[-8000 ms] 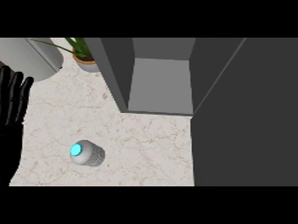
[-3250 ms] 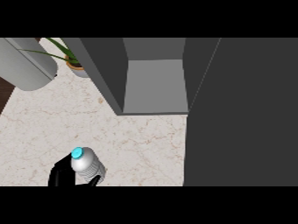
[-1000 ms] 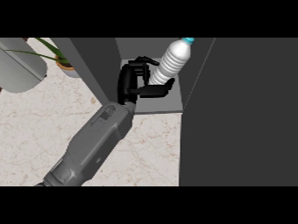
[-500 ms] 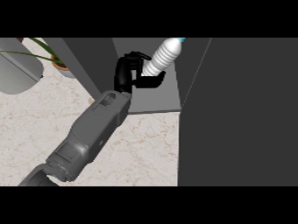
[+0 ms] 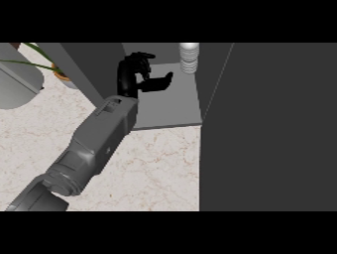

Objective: Pick up the bottled water, place it into the cabinet and close the cabinet

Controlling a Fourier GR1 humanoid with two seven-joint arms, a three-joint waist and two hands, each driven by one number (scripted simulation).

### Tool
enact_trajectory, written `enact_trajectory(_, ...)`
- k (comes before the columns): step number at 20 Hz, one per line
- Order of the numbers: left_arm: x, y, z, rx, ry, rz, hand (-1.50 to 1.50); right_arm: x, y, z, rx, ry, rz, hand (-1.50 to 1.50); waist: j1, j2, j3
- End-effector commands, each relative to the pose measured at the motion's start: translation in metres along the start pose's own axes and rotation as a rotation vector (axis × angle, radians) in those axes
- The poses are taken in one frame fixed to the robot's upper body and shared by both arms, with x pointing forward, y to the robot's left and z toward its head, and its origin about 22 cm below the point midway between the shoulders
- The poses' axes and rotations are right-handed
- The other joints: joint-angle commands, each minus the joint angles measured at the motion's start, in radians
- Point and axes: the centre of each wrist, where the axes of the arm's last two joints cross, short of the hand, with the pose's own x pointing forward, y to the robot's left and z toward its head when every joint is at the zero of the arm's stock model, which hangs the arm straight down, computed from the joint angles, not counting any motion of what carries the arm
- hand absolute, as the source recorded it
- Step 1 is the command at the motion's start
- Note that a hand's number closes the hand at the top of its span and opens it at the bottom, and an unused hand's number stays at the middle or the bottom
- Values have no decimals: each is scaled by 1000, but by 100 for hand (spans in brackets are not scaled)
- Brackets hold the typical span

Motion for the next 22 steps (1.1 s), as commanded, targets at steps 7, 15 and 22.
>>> enact_trajectory(7, 10, 11, -16, 68, -106, -157, -150, -1, -4, 1, 23, -30, -38, -150, -20, 8, 0)
enact_trajectory(15, 29, -1, -18, -42, -153, -13, -150, 8, 0, 5, 35, -27, -76, -150, -13, 2, -1)
enact_trajectory(22, 46, -16, -15, -140, -268, 212, -150, 24, 10, -2, 45, -47, -85, -150, 24, -9, -1)
